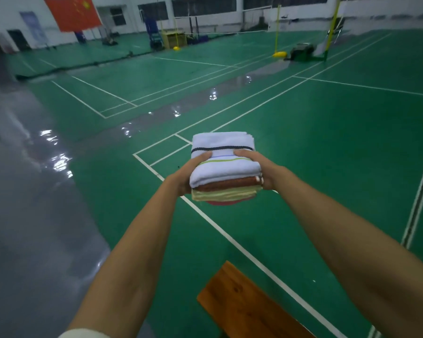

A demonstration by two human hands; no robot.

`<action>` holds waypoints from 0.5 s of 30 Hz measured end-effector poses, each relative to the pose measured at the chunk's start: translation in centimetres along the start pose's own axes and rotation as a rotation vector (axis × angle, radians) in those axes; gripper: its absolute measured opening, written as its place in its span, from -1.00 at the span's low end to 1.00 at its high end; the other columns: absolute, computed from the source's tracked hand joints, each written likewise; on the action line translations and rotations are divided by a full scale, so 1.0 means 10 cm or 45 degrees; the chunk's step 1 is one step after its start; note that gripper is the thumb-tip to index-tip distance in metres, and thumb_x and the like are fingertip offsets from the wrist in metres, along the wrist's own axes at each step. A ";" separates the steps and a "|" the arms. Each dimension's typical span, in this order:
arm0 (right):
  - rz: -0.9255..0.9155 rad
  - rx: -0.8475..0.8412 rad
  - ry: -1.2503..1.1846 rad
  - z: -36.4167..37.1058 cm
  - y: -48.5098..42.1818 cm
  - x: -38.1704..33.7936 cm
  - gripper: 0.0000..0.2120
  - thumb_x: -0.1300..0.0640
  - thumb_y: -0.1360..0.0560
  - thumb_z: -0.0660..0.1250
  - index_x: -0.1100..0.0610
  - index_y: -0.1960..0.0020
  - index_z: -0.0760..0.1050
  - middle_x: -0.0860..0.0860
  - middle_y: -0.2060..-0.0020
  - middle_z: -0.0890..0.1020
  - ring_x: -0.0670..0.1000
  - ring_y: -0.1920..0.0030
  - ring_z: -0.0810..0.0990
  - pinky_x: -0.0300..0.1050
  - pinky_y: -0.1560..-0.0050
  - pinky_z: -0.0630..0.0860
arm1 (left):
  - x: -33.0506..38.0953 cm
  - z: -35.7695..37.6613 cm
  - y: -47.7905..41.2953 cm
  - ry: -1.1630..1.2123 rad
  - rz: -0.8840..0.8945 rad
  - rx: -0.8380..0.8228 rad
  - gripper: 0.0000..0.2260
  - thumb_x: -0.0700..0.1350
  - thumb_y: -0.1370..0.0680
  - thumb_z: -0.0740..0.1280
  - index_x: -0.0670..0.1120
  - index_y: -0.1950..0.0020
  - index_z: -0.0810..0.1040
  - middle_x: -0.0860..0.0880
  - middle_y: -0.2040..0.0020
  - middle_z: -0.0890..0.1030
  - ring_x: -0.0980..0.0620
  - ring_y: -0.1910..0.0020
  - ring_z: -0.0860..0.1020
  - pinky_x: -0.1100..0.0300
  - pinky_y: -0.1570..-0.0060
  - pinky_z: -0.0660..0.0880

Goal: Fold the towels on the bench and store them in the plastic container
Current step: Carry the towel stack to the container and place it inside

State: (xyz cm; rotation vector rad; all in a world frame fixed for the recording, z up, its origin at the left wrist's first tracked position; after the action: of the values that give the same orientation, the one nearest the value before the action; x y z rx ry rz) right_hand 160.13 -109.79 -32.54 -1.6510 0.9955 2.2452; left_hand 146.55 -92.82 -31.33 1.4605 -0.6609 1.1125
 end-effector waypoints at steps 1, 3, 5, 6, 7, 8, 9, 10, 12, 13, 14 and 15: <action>-0.004 -0.025 0.017 0.08 -0.02 -0.06 -0.28 -0.22 -0.29 0.56 0.17 -0.31 0.61 0.29 -0.22 0.63 0.37 -0.29 0.56 0.40 -0.34 0.43 | 0.03 -0.07 0.05 0.015 0.012 0.028 -0.39 0.33 -0.54 0.31 -0.09 -0.39 0.53 -0.20 -0.18 0.69 -0.18 -0.13 0.67 -0.01 -0.11 0.59; -0.017 -0.075 0.059 0.27 -0.09 -0.19 -0.29 -0.22 -0.31 0.55 0.18 -0.32 0.60 0.28 -0.22 0.63 0.37 -0.30 0.55 0.39 -0.34 0.44 | 0.08 -0.25 0.16 0.028 0.043 0.082 -0.40 0.34 -0.53 0.31 -0.07 -0.38 0.53 -0.20 -0.18 0.69 -0.20 -0.16 0.66 -0.03 -0.15 0.58; -0.020 -0.120 0.103 0.48 -0.21 -0.31 -0.26 -0.23 -0.30 0.56 0.19 -0.33 0.58 0.29 -0.22 0.63 0.38 -0.30 0.55 0.39 -0.34 0.44 | 0.11 -0.47 0.25 0.038 0.080 0.131 -0.39 0.35 -0.53 0.31 -0.07 -0.38 0.54 -0.20 -0.19 0.68 -0.21 -0.20 0.64 -0.06 -0.22 0.56; -0.017 -0.146 0.130 0.60 -0.28 -0.36 -0.24 -0.23 -0.29 0.57 0.19 -0.33 0.58 0.29 -0.22 0.63 0.38 -0.30 0.55 0.39 -0.34 0.43 | 0.11 -0.60 0.29 0.049 0.092 0.154 -0.37 0.36 -0.52 0.32 -0.07 -0.39 0.53 -0.20 -0.20 0.68 -0.22 -0.21 0.64 -0.07 -0.25 0.55; -0.014 -0.166 0.157 0.73 -0.34 -0.41 -0.23 -0.23 -0.28 0.57 0.20 -0.34 0.58 0.29 -0.22 0.63 0.38 -0.31 0.54 0.39 -0.35 0.43 | 0.11 -0.73 0.33 0.065 0.095 0.178 -0.34 0.37 -0.50 0.34 -0.07 -0.40 0.53 -0.20 -0.20 0.67 -0.22 -0.21 0.63 -0.09 -0.28 0.53; -0.012 -0.188 0.181 0.87 -0.42 -0.45 -0.23 -0.23 -0.27 0.58 0.19 -0.34 0.58 0.28 -0.22 0.63 0.37 -0.31 0.54 0.39 -0.35 0.43 | 0.11 -0.88 0.38 0.079 0.092 0.200 -0.31 0.39 -0.48 0.36 -0.08 -0.40 0.53 -0.21 -0.21 0.67 -0.22 -0.23 0.63 -0.11 -0.31 0.51; -0.009 -0.202 0.199 1.01 -0.50 -0.49 -0.22 -0.23 -0.26 0.59 0.19 -0.33 0.58 0.28 -0.23 0.63 0.37 -0.31 0.54 0.39 -0.35 0.43 | 0.10 -1.03 0.43 0.085 0.089 0.220 -0.29 0.40 -0.46 0.37 -0.08 -0.40 0.53 -0.21 -0.22 0.67 -0.23 -0.24 0.62 -0.13 -0.34 0.50; -0.002 -0.221 0.211 1.15 -0.59 -0.52 -0.22 -0.24 -0.24 0.60 0.18 -0.32 0.60 0.28 -0.23 0.63 0.37 -0.32 0.54 0.40 -0.36 0.42 | 0.11 -1.18 0.48 0.084 0.088 0.244 -0.29 0.40 -0.46 0.36 -0.08 -0.40 0.53 -0.21 -0.22 0.66 -0.23 -0.25 0.61 -0.14 -0.34 0.49; 0.007 -0.262 0.235 1.45 -0.79 -0.60 -0.22 -0.24 -0.22 0.61 0.17 -0.31 0.61 0.27 -0.24 0.62 0.36 -0.33 0.54 0.40 -0.36 0.41 | 0.14 -1.50 0.56 0.089 0.100 0.294 -0.31 0.40 -0.48 0.34 -0.08 -0.39 0.54 -0.21 -0.22 0.66 -0.24 -0.25 0.61 -0.13 -0.32 0.51; 0.007 -0.280 0.251 1.61 -0.90 -0.65 -0.22 -0.24 -0.22 0.60 0.17 -0.31 0.61 0.27 -0.24 0.63 0.36 -0.32 0.54 0.39 -0.36 0.42 | 0.16 -1.68 0.60 0.101 0.107 0.318 -0.32 0.39 -0.48 0.34 -0.08 -0.39 0.54 -0.21 -0.22 0.66 -0.24 -0.25 0.61 -0.12 -0.31 0.51; 0.005 -0.298 0.272 1.80 -1.01 -0.71 -0.22 -0.24 -0.23 0.60 0.18 -0.31 0.61 0.27 -0.24 0.63 0.36 -0.31 0.55 0.39 -0.36 0.42 | 0.19 -1.87 0.65 0.113 0.114 0.344 -0.31 0.39 -0.48 0.35 -0.08 -0.39 0.54 -0.21 -0.22 0.66 -0.24 -0.25 0.61 -0.13 -0.32 0.51; 0.003 -0.324 0.290 1.98 -1.12 -0.77 -0.23 -0.24 -0.24 0.59 0.18 -0.31 0.61 0.27 -0.24 0.63 0.35 -0.29 0.57 0.39 -0.35 0.43 | 0.22 -2.06 0.70 0.121 0.121 0.367 -0.31 0.39 -0.47 0.36 -0.08 -0.40 0.54 -0.22 -0.22 0.66 -0.24 -0.25 0.61 -0.14 -0.33 0.50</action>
State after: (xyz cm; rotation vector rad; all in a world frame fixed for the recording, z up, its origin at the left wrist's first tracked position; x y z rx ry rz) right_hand 153.21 -87.46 -26.98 -2.0495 0.7803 2.3039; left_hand 135.69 -74.13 -27.90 1.6195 -0.5228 1.3869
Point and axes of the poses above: each hand's wrist, its own y-axis away from the middle knuckle, its own z-axis out of the palm, x = y × z, the point moved 3 cm from there along -y, towards the middle knuckle
